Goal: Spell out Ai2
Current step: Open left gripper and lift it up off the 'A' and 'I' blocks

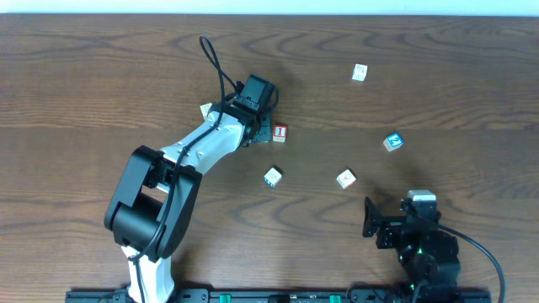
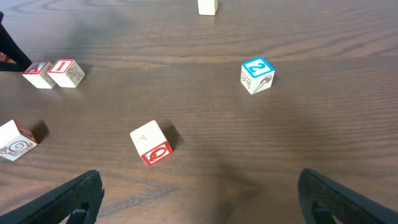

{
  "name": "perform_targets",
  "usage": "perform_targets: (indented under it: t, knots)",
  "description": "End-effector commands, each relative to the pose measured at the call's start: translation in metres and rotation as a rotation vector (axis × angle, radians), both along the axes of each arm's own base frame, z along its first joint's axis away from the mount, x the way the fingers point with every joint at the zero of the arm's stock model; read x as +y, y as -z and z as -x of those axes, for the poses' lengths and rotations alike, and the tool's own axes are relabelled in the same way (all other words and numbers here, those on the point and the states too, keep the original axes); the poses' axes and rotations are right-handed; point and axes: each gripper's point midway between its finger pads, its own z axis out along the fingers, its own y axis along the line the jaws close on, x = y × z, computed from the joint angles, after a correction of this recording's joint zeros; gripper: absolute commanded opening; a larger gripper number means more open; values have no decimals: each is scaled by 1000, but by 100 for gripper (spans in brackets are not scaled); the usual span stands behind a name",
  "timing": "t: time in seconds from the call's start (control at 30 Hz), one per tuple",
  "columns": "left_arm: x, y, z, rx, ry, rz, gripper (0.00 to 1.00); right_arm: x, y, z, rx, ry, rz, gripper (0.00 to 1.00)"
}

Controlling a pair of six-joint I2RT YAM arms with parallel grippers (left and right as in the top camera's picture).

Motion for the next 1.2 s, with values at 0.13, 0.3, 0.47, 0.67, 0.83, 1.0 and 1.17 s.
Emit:
perform_targets:
  t: [0.13,0.3,0.47,0.67,0.83,1.0,1.17]
  knots:
    - [-2,8,5,30,-2,17,6,0,1,0,-1,-1,2,99]
    - [-2,8,4,27,-2,18,6,0,1,0,-1,-1,2,99]
    - [-3,7,2,20,2,20,6,0,1,0,-1,-1,2,99]
    - [-6,7,3,22,7,31,6,0,1,0,-1,-1,2,99]
    - [-9,6,3,22,13,47,6,0,1,0,-1,-1,2,99]
    - [-9,6,3,21,13,47,6,0,1,0,-1,-1,2,99]
    - [-9,6,2,20,14,46,6,0,1,0,-1,-1,2,99]
